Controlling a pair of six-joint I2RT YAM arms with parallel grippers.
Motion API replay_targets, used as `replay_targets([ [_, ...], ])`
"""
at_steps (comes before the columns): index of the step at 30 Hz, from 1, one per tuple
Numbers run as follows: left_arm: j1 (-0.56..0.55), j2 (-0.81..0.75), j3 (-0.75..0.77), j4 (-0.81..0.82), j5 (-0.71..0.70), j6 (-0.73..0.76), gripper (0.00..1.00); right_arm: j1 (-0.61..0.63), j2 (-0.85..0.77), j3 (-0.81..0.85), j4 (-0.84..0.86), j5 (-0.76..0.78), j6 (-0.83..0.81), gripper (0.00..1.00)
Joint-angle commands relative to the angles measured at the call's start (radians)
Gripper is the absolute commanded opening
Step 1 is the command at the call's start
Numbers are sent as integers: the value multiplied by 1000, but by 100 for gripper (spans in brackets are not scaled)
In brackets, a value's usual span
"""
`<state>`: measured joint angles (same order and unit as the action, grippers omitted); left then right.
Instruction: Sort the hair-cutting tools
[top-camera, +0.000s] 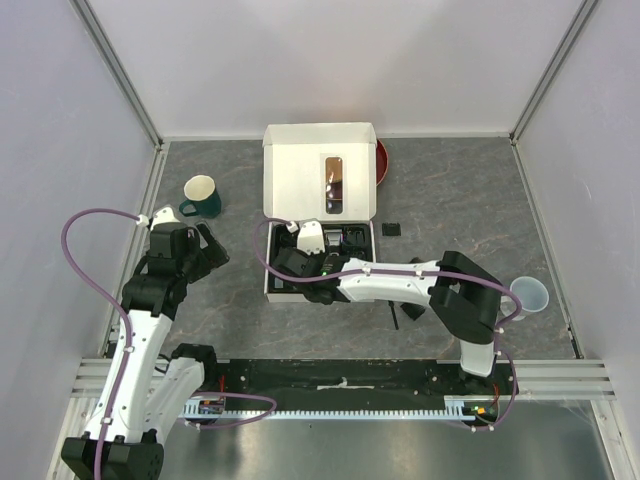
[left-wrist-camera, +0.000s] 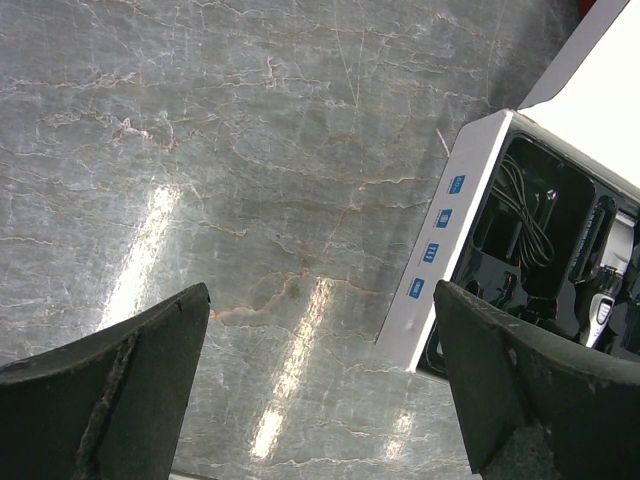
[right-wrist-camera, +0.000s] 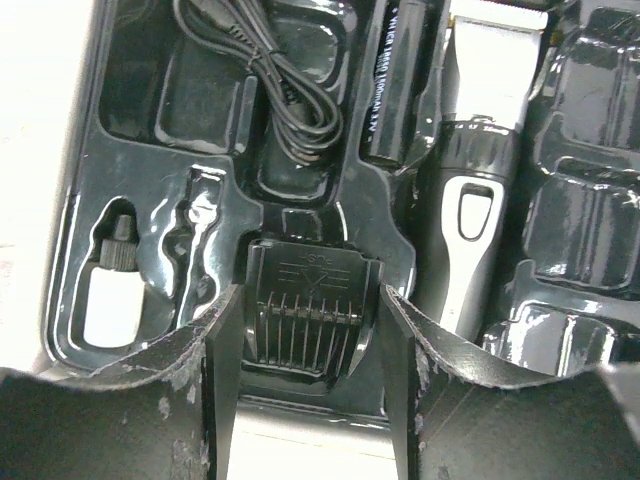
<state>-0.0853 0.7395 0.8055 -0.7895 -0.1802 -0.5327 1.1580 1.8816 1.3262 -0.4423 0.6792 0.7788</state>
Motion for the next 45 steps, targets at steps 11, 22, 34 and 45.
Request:
replay_targets([
  [11, 4, -9, -5, 33, 5, 36, 100, 39, 27, 2, 56, 68, 51, 12],
  [22, 4, -17, -5, 33, 5, 34, 100, 52, 21, -15, 50, 56, 48, 39],
  [34, 4, -19, -5, 32, 4, 34, 100, 54, -12, 33, 10, 53, 42, 67],
  [45, 4, -20, -5, 32, 4, 34, 100, 52, -47, 47, 10, 62, 19, 58],
])
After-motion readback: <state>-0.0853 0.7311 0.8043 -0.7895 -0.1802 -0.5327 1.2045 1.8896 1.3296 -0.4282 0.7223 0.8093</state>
